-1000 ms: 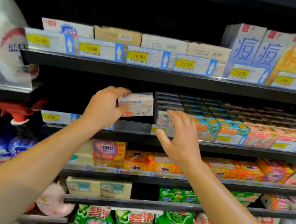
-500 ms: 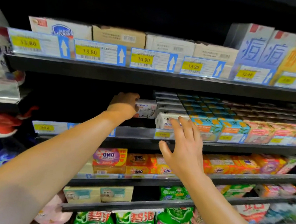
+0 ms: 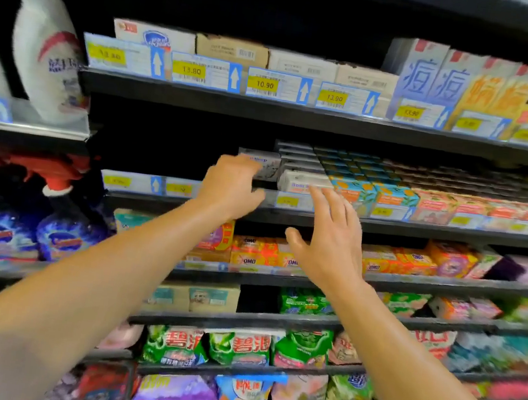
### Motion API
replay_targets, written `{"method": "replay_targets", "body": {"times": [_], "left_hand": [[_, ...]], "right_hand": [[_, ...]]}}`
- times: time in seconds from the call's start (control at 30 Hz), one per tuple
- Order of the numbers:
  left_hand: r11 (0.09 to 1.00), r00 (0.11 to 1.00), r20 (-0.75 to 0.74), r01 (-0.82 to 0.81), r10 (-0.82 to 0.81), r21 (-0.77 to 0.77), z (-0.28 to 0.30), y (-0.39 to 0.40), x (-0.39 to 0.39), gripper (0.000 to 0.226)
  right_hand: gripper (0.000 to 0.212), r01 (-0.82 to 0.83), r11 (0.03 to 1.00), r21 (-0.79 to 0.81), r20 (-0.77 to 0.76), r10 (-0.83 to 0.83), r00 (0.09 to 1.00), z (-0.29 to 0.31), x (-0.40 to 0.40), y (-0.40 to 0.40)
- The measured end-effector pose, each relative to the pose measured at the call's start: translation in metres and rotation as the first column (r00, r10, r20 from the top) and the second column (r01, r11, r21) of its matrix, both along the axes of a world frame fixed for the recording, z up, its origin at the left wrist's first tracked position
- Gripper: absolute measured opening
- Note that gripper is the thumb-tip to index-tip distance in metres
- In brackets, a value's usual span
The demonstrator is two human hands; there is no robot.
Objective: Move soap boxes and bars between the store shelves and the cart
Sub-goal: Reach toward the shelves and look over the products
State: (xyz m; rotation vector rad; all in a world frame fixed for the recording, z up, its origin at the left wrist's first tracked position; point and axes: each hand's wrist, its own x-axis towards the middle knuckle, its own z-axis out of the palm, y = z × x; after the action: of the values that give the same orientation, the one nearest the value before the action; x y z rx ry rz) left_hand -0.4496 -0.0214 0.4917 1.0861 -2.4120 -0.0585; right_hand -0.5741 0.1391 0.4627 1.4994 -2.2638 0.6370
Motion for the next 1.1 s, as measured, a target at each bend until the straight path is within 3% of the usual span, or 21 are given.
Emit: {"method": "replay_targets", "body": {"times": [0.1,0.27,0.63,0.9,1.1], "left_hand": [[0.997,0.998,0.025,0.058,-0.056,-0.05,-0.026,0.051,0.023,0.058],[0.998,0.993,0.102,0.057,-0.058,0.016,-0.07,0.135,0.07,0.057],[0.967,0.966,0.259,-0.049,-0.019,0.252,-0.192,0.256,0.216,0.067],[0.906,0.934,0.337,-0.241,0.119,0.348,-0.25,0.299,0.34,0.071],[0.839,0.902,0.369,-0.372,0.226,0.396,-0.288,0.28,0.429,0.065]], "right_hand": [[0.079,-0.002,0.999,0.04,-0.021,0.003,1.0,-0.012,0.015,0.035],[0.079,-0.066,0.989,0.132,0.038,0.062,0.997,-0.045,0.048,0.102],[0.082,-0.287,0.858,0.427,0.184,0.229,0.956,-0.138,0.167,0.191],[0.083,-0.458,0.721,0.521,0.254,0.381,0.889,-0.19,0.258,0.189],[0.08,-0.549,0.601,0.581,0.323,0.449,0.833,-0.219,0.325,0.152]]}}
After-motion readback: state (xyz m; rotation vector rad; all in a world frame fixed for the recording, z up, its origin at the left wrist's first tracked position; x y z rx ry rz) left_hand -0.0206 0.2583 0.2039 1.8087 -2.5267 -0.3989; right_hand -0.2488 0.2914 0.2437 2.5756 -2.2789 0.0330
